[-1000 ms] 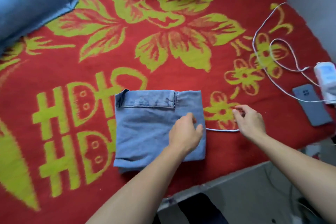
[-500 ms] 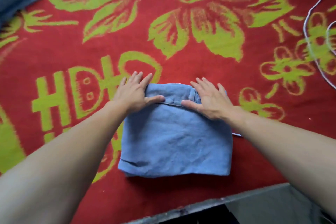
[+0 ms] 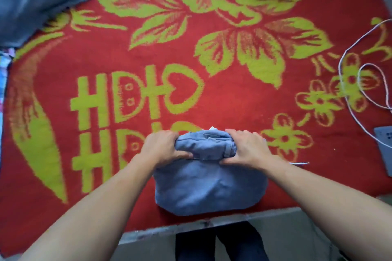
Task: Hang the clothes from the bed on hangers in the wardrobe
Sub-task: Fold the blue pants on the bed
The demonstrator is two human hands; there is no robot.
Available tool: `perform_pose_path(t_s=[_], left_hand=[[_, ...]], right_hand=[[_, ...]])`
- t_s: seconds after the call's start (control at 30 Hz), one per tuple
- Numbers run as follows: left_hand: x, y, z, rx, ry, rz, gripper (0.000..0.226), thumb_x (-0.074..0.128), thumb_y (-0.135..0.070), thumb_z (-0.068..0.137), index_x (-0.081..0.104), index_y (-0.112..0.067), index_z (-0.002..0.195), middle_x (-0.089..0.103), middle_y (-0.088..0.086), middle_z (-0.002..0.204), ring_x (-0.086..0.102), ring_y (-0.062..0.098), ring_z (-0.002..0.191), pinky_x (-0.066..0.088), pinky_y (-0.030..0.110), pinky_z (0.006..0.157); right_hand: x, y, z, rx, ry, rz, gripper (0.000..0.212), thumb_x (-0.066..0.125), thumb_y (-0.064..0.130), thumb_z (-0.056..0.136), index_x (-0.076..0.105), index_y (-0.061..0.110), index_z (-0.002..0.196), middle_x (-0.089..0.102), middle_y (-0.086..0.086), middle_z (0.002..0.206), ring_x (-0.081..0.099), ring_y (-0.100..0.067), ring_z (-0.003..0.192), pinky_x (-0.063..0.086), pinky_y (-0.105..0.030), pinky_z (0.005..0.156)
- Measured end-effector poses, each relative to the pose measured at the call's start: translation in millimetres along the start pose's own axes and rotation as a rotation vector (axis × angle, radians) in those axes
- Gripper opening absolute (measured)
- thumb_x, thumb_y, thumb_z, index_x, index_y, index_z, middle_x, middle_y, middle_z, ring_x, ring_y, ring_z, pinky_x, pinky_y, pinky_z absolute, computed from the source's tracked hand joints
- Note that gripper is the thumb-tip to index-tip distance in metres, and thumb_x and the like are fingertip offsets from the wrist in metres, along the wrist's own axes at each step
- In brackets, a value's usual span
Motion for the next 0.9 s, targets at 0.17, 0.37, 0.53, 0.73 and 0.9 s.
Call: perform_pose_path(t_s=[0.17,0.37,0.53,0.73,0.9], left_hand=[[6,-9,-114,-0.058,-0.090,-0.092,0.053,0.051,-0.075,0.075,0.051,-0.024,0.088,0.060,-0.002,0.094,0.057,0.024,0.095,0.042,0.037,0.066],[1,-23,-264,-0.235,-0.499,-0.126,0.045,0.047,-0.066,0.074,0.046,-0.021,0.073,0.049,-0.004,0.070,0.054,0.023,0.064,0.039,0.032,0.042],[24,-16,-392,-0.560,-0.662,-0.119,0.042,0.045,-0.060,0.074,0.055,-0.019,0.072,0.053,-0.004,0.068,0.055,0.020,0.065,0.041,0.029,0.044],[85,-20,-561,-0.913,-0.746,-0.133,0.039,0.046,-0.056,0.067,0.056,-0.018,0.070,0.056,-0.004,0.059,0.057,0.022,0.057,0.042,0.026,0.045],[181,-59,-709,-1.143,-0.724,-0.162,0.044,0.074,-0.057,0.063,0.056,-0.019,0.072,0.060,-0.005,0.061,0.059,0.021,0.060,0.043,0.028,0.046]], right_hand=[[-16,61,-66,-0.243,-0.116,-0.098,0.045,0.054,0.061,0.059,0.051,0.021,0.078,0.058,0.000,0.072,0.059,-0.030,0.070,0.042,-0.038,0.056],[-50,142,-137,-0.645,-0.247,-0.229,0.047,0.059,0.061,0.059,0.051,0.017,0.075,0.053,0.000,0.073,0.054,-0.025,0.069,0.040,-0.033,0.050],[-56,246,-192,-0.945,-0.241,-0.341,0.050,0.068,0.060,0.061,0.053,0.016,0.080,0.060,0.000,0.076,0.061,-0.025,0.069,0.049,-0.034,0.058],[-3,372,-299,-1.242,-0.232,-0.373,0.044,0.067,0.054,0.059,0.053,0.017,0.077,0.060,0.002,0.068,0.064,-0.024,0.061,0.046,-0.031,0.054],[85,449,-425,-1.480,-0.189,-0.414,0.045,0.055,0.057,0.059,0.059,0.018,0.081,0.063,0.003,0.070,0.065,-0.023,0.059,0.047,-0.029,0.051]])
Point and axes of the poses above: each hand's wrist, its own z-axis towards the middle knuckle, its own x-axis out of the palm, y = z × x, the point moved 10 cm from there along z, towards the middle knuckle
